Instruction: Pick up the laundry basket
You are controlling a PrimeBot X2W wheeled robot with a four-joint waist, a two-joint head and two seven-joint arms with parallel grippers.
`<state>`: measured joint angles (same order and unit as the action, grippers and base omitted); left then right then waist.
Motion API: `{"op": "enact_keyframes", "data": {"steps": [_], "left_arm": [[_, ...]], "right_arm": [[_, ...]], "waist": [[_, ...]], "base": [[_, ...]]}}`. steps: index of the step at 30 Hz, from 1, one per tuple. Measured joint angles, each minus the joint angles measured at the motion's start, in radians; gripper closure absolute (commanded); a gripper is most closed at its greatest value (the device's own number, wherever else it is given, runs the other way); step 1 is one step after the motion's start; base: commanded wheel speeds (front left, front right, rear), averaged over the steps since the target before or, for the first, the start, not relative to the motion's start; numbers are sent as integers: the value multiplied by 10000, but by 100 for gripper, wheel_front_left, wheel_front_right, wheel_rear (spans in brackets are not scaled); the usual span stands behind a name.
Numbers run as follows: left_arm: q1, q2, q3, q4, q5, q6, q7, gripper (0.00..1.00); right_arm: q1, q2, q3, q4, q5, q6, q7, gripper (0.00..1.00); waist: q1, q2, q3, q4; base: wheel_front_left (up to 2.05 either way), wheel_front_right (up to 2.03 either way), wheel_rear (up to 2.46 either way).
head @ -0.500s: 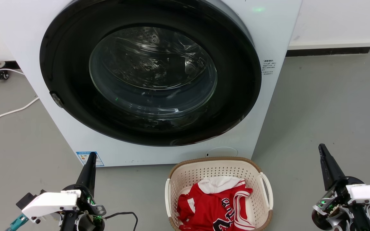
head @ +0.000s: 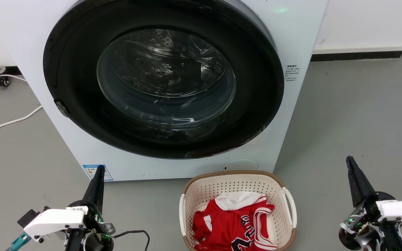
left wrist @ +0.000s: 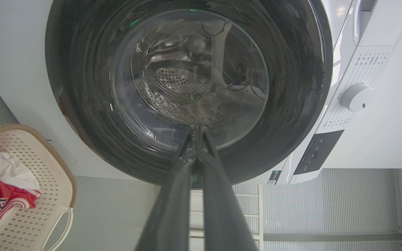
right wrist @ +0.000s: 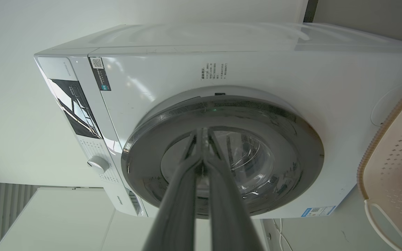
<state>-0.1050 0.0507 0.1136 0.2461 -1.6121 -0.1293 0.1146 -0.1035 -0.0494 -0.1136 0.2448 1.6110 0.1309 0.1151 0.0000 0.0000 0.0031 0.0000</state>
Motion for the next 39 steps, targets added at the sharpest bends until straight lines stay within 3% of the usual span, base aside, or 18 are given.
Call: {"op": "enact_keyframes", "data": {"steps": [7, 8, 19, 39], "left_arm": [[0, 0, 0, 0, 0, 0, 0, 100], [0, 0, 0, 0, 0, 0, 0, 0], [420, -59, -79, 198, 378, 15, -316, 0], [455, -56, -414, -802, 4125, 531, -1185, 0]], "right_arm": [[0, 0, -2, 0, 0, 0, 0, 100], [0, 0, 0, 0, 0, 0, 0, 0], [434, 27, 90, 293, -514, -4, -303, 0], [570, 27, 288, -794, -4684, -4, -1191, 0]], "waist": [[0, 0, 0, 0], [0, 0, 0, 0], [0, 0, 10, 2], [0, 0, 43, 17]], "base": [[0, 0, 0], [0, 0, 0], [0, 0, 0], [0, 0, 0]]}}
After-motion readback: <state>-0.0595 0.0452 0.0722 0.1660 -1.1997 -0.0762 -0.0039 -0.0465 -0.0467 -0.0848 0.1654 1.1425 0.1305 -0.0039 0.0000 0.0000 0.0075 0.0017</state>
